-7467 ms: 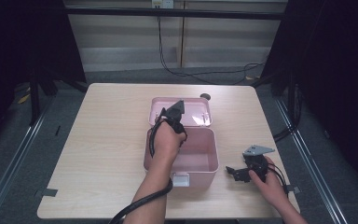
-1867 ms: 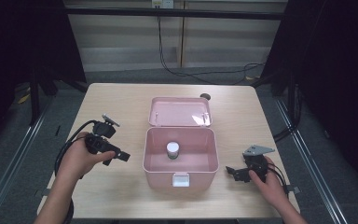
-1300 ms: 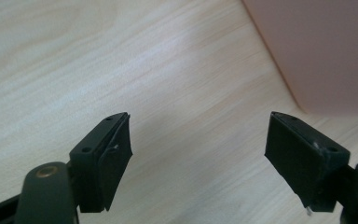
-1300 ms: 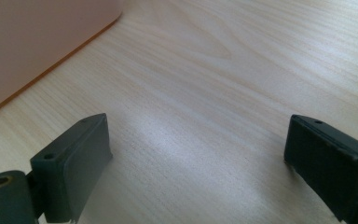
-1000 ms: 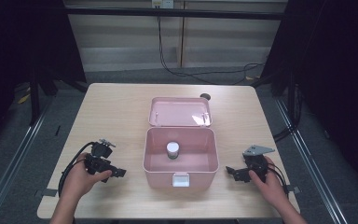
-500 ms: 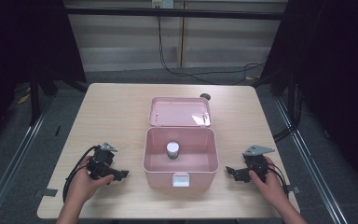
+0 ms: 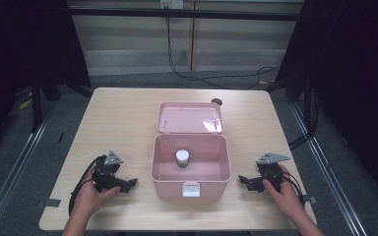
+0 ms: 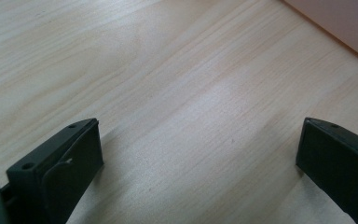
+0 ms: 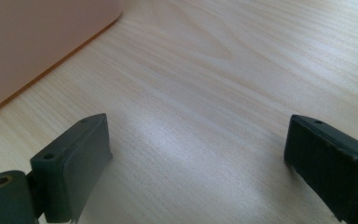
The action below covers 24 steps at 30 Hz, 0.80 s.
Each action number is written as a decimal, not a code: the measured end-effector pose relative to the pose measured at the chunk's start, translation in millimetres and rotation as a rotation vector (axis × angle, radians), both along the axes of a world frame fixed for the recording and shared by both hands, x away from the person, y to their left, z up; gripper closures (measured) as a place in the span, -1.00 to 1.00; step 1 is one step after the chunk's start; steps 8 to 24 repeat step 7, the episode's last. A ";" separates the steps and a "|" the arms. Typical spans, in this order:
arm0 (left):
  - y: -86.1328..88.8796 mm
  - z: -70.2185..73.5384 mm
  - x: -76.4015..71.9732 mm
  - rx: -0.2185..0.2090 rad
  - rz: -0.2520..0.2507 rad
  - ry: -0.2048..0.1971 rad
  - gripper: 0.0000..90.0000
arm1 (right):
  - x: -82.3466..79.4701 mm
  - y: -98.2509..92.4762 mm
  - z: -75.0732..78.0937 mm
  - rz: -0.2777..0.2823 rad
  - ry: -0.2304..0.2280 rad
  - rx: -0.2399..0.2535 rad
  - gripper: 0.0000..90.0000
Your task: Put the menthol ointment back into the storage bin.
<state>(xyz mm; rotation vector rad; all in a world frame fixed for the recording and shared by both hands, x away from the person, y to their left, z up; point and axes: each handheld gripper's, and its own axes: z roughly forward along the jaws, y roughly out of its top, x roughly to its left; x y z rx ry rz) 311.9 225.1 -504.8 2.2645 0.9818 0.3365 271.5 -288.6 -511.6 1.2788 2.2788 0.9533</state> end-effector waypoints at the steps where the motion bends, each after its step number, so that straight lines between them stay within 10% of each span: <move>1: -0.2 -0.9 -0.7 -0.011 0.007 -0.006 -1.00 | 0.0 0.0 0.0 0.000 0.000 0.000 -0.85; 24: 0.8 -1.7 -1.1 -0.015 0.006 -0.015 -1.00 | -0.1 0.1 0.0 0.000 0.001 0.001 -0.85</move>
